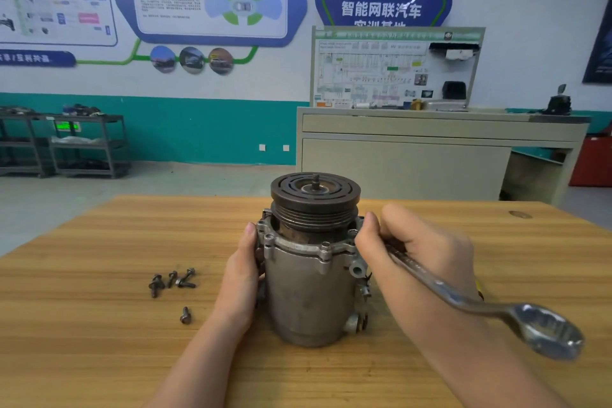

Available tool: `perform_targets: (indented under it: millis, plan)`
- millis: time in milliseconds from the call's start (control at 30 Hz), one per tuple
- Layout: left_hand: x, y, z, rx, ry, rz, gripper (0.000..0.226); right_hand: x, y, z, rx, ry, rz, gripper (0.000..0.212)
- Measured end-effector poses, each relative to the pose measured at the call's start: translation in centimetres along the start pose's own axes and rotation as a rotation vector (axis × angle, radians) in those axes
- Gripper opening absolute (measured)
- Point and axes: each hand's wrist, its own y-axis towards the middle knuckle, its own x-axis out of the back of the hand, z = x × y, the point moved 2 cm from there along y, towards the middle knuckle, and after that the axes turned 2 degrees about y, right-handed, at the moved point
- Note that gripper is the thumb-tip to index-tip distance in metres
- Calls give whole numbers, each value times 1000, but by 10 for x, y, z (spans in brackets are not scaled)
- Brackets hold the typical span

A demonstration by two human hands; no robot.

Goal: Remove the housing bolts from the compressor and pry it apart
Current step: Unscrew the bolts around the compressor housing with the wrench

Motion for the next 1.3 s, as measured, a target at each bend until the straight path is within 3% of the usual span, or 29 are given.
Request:
perform_targets:
  millis: [100,200,267,367,467,533,633,767,933,1067,1300]
  plan:
    - [3,-10,-5,-311,163,-282,74,3,-3,-8,-119,100,34,41]
    - [-5,-29,-15,-580,357,-347,106,10,7,-29,-390,408,72,38]
    - [-17,-33,-20,-643,515,-338,115,11,17,-51,-611,729,167,35]
    - [-33,-29,-24,-603,604,-349,121,-2,28,-83,-922,1161,377,30]
    - [-34,-25,-23,-647,627,-378,109,-18,30,-97,-954,1453,448,42]
    - [-35,-24,-21,-698,657,-424,99,-19,35,-104,-906,1583,300,40]
    - [-43,-23,-18,-702,727,-509,96,-15,39,-115,-857,1463,-13,37]
    - [-60,-18,-16,-633,796,-570,100,-18,32,-119,-723,1081,-206,51]
    - [-70,1,-19,-525,851,-541,104,-15,42,-118,-562,669,-183,36]
    - [-75,16,-21,-484,844,-514,114,-18,62,-120,-455,421,-95,40]
    - [-72,24,-21,-560,804,-493,114,-22,41,-115,-366,316,-226,36]
